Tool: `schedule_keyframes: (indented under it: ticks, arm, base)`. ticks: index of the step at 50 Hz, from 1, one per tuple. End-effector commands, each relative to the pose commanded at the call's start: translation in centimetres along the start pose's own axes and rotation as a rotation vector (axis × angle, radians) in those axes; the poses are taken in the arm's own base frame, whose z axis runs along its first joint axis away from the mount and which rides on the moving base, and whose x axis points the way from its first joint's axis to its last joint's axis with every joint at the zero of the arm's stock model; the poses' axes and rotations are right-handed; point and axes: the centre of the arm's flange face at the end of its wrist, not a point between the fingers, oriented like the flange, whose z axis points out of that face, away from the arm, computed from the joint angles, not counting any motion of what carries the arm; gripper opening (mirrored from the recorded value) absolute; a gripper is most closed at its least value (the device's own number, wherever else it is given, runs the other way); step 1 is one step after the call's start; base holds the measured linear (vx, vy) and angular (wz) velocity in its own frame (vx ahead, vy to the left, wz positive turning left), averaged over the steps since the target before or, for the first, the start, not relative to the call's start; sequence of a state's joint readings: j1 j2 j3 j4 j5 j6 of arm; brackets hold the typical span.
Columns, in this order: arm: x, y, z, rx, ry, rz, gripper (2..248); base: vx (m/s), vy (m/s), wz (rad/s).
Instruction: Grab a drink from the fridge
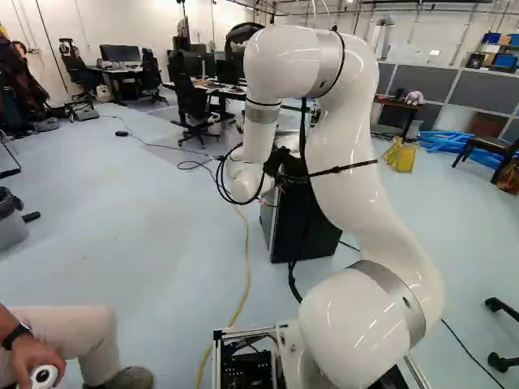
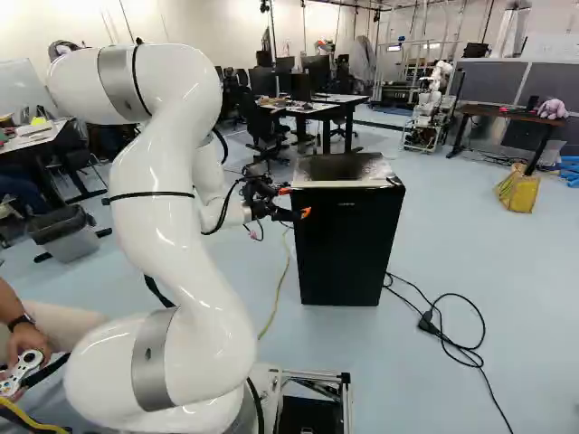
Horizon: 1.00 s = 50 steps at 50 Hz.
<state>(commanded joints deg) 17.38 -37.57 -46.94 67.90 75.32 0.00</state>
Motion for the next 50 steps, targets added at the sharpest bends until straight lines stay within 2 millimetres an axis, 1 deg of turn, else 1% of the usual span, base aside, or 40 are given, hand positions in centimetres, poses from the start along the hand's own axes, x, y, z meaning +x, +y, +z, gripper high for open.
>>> schedule_keyframes:
  ticks: [14, 22, 31, 50]
  arm:
    - [0.1, 0.2, 0.5, -0.011, 0.002, 0.003, 247]
    - [0.2, 0.6, 0.3, -0.012, 0.000, -0.001, 247]
    - [0.3, 1.7, -0.6, -0.008, -0.007, -0.018, 247]
    - [0.6, 4.7, -3.2, 0.006, -0.028, -0.065, 247]
  base:
    - [0.000, 0.000, 0.000]
    - [0.000, 0.000, 0.000]
    - [0.000, 0.000, 0.000]
    - [0.000, 0.000, 0.000]
